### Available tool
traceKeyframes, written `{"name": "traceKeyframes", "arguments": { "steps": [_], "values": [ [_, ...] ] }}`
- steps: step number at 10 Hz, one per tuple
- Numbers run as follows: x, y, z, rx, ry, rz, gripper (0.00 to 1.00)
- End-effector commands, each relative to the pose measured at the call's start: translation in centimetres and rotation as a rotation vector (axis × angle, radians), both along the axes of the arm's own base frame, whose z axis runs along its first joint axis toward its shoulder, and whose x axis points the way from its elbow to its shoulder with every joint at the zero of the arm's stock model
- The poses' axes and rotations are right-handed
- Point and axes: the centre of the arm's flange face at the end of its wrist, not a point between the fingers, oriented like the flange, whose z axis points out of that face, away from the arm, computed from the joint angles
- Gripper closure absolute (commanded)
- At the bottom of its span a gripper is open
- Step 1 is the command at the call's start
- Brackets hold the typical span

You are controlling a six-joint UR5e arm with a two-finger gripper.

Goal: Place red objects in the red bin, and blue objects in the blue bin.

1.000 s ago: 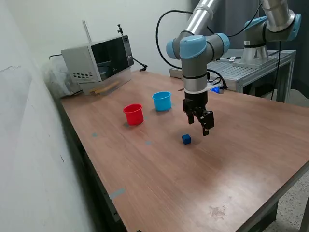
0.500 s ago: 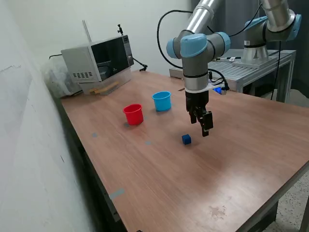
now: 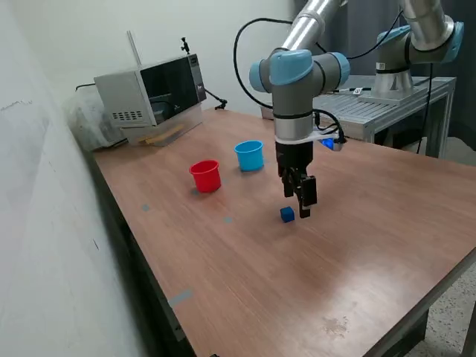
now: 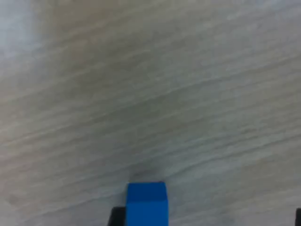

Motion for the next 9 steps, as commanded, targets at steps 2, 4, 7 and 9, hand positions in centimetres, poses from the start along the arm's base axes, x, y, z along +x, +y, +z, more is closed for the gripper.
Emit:
{"name": "traceKeyframes", "arguments": {
  "steps": [2, 4, 7, 9],
  "values": [
    [-1.4, -0.3, -3.2, 0.003, -0.013, -0.005, 0.0],
    [-2.3, 0.5, -2.8, 0.003, 0.004, -0.015, 0.0],
    [-3.8, 3.2, -1.8, 0.003, 0.024, -0.04, 0.0],
    [-4.1, 3.6, -1.5, 0.003, 0.027, -0.034, 0.0]
  ]
}}
